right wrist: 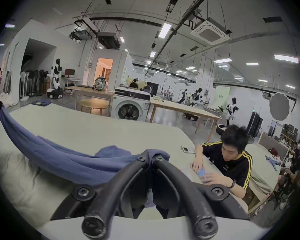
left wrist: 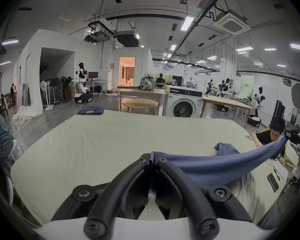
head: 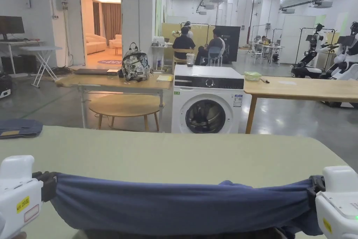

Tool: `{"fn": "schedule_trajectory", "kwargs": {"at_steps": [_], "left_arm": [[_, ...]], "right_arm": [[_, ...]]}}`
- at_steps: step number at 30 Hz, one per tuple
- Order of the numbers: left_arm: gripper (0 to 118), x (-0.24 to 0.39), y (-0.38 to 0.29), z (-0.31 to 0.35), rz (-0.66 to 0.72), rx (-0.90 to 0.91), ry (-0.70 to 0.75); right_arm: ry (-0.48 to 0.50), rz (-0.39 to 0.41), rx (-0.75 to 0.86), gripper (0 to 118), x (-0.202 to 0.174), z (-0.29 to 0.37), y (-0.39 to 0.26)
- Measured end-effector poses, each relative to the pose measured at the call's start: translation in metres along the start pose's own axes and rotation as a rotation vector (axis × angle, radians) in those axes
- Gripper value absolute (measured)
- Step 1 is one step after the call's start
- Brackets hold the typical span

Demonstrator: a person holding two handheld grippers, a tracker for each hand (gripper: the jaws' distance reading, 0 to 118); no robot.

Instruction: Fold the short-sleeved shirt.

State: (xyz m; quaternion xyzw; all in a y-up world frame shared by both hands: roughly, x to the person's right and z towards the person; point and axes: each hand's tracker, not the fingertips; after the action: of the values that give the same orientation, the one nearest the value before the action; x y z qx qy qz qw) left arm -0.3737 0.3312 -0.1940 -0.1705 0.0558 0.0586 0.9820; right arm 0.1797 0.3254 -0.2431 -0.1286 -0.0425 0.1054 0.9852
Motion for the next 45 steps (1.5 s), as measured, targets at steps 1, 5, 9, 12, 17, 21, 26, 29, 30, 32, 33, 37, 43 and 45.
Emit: {"fn": "schedule_trajectory", "kwargs": {"at_steps": [1, 5, 9, 12, 17, 21, 26, 29, 30, 32, 33, 37, 43, 45], "left_arm": [[0, 0.000, -0.008, 0.007, -0.001, -0.006, 0.002], [0, -0.003, -0.038, 0.025, -0.011, -0.050, 0.019], [0, -0.015, -0.070, 0.032, 0.010, -0.096, 0.022], [0, -0.029, -0.090, 0.033, 0.028, -0.123, 0.030], [0, -0.035, -0.115, 0.041, 0.022, -0.160, 0.040], [0, -0.041, -0.131, 0.037, 0.006, -0.219, 0.030], [0, -0.037, -0.161, 0.029, -0.014, -0.386, 0.016], [0, -0.038, -0.179, 0.017, -0.018, -0.499, 0.027], [0, -0.032, -0.184, 0.019, -0.025, -0.530, 0.021], [0, -0.031, -0.197, 0.009, -0.059, -0.609, 0.035], [0, -0.030, -0.202, 0.005, -0.072, -0.639, 0.037], [0, -0.025, -0.209, -0.001, -0.063, -0.673, 0.039], [1, -0.022, -0.192, -0.004, -0.053, -0.757, 0.027], [14, -0.020, -0.186, 0.000, -0.041, -0.749, 0.022]], "right_arm": [[0.001, 0.006, 0.001, 1, -0.002, 0.009, -0.007], [0.024, 0.013, -0.029, 1, -0.009, 0.037, -0.029], [0.041, 0.029, -0.070, 1, -0.012, 0.057, -0.054], [0.055, 0.020, -0.098, 1, -0.012, 0.070, -0.069], [0.063, 0.038, -0.149, 1, -0.016, 0.091, -0.090], [0.084, 0.042, -0.235, 1, -0.018, 0.094, -0.109], [0.118, 0.032, -0.388, 1, -0.019, 0.081, -0.149], [0.140, 0.087, -0.505, 1, -0.021, 0.069, -0.175], [0.153, 0.098, -0.548, 1, -0.022, 0.065, -0.183], [0.178, 0.107, -0.623, 1, -0.019, 0.052, -0.202], [0.187, 0.110, -0.654, 1, -0.019, 0.047, -0.209], [0.212, 0.058, -0.757, 3, -0.013, 0.025, -0.231], [0.210, 0.039, -0.790, 25, -0.010, 0.018, -0.218], [0.186, 0.056, -0.787, 60, -0.009, 0.021, -0.209]]}}
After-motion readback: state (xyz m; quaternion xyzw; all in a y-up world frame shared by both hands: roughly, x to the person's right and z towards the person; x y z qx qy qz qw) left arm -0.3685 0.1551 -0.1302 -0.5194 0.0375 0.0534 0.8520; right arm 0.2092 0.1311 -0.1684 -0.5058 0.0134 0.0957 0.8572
